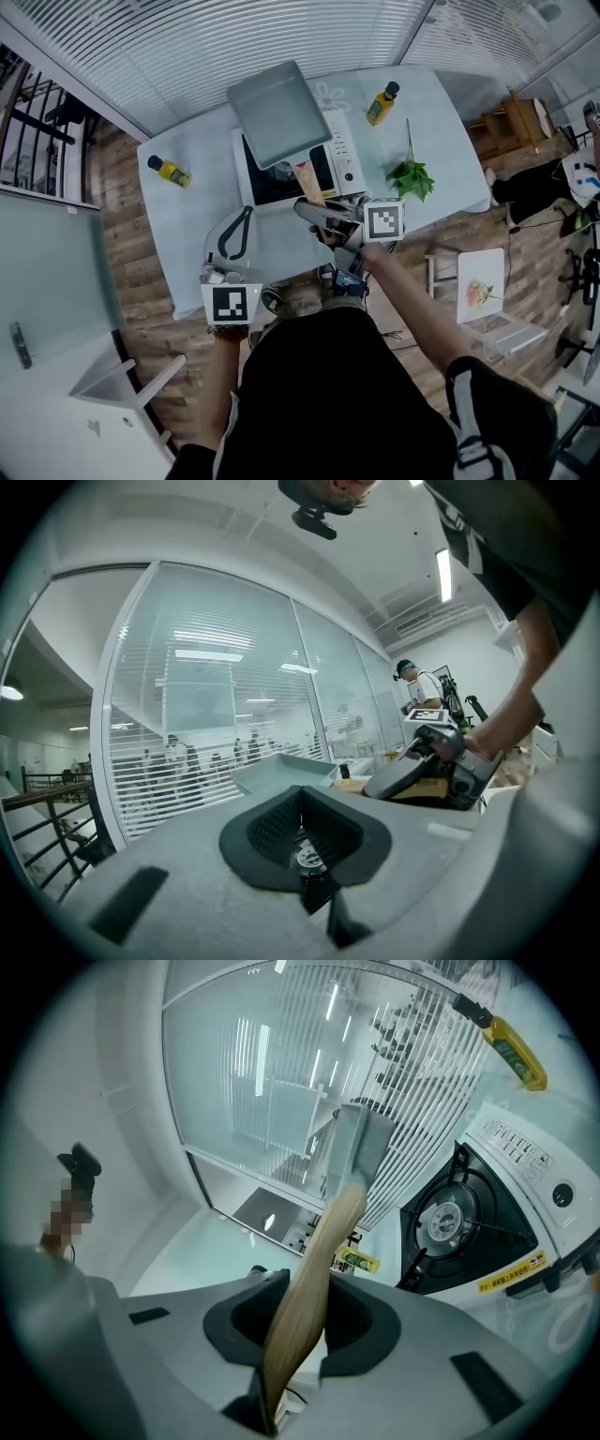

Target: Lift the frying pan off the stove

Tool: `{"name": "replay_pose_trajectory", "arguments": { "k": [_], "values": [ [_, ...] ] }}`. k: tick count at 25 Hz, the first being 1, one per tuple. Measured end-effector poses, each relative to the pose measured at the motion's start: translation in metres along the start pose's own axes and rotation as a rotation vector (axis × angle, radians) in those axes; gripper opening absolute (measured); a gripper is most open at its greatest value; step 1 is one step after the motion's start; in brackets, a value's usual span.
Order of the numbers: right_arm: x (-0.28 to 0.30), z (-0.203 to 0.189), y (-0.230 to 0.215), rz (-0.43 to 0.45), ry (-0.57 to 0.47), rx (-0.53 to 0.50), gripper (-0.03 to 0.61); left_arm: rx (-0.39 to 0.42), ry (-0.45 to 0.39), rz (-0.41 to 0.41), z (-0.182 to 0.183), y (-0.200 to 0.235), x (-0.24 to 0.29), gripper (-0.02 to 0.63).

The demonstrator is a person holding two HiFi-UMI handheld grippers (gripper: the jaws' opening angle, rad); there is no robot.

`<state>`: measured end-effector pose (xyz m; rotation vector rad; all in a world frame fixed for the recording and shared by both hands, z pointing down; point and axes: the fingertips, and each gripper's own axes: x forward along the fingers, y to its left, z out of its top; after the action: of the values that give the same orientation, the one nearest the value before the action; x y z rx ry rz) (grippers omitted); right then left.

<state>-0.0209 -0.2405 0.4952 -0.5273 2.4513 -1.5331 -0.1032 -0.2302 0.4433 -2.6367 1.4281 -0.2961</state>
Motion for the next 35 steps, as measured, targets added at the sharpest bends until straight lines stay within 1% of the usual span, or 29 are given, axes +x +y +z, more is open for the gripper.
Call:
{"name": "replay_pose_trajectory", "arguments": {
  "k": [4, 9, 15, 18, 19, 23, 26, 29, 32, 35],
  "values": [
    [0.004, 0.007, 0.017, 0.013, -0.017, 0.006, 0.084, 0.018, -0.013, -0.007, 0.007, 0.001, 0.003, 0.015],
    [0.008, 0.016, 0.035, 0.033, -0.031, -0.004, 0.086, 0.006, -0.052, 0.005, 0.019, 0.002, 0.005, 0.015],
    [0.012, 0.021, 0.044, 0.022, -0.033, 0.013, 0.094, 0.01, -0.095, 0.022, 0.035, 0.006, 0.005, 0.015],
    [0.013, 0.023, 0.049, 0.011, -0.039, 0.02, 0.094, 0.029, -0.095, 0.023, 0.04, 0.009, 0.004, 0.015],
    [0.013, 0.024, 0.052, 0.014, -0.042, 0.018, 0.095, 0.043, -0.098, 0.021, 0.043, 0.009, 0.003, 0.015],
    [0.015, 0.027, 0.065, 0.047, -0.041, 0.015, 0.1, 0.05, -0.125, 0.031, 0.051, 0.011, 0.001, 0.015],
    [0.015, 0.026, 0.073, 0.041, -0.028, 0.0, 0.097, 0.034, -0.138, 0.04, 0.055, 0.012, -0.001, 0.015],
    [0.016, 0.026, 0.083, 0.051, -0.021, -0.03, 0.091, 0.034, -0.129, 0.038, 0.055, 0.011, -0.003, 0.015],
    [0.019, 0.026, 0.092, 0.085, -0.028, -0.012, 0.086, 0.076, -0.131, 0.031, 0.058, 0.011, -0.005, 0.015],
    [0.021, 0.028, 0.099, 0.106, -0.038, 0.001, 0.087, 0.061, -0.147, 0.044, 0.064, 0.012, -0.007, 0.015]
  ]
}}
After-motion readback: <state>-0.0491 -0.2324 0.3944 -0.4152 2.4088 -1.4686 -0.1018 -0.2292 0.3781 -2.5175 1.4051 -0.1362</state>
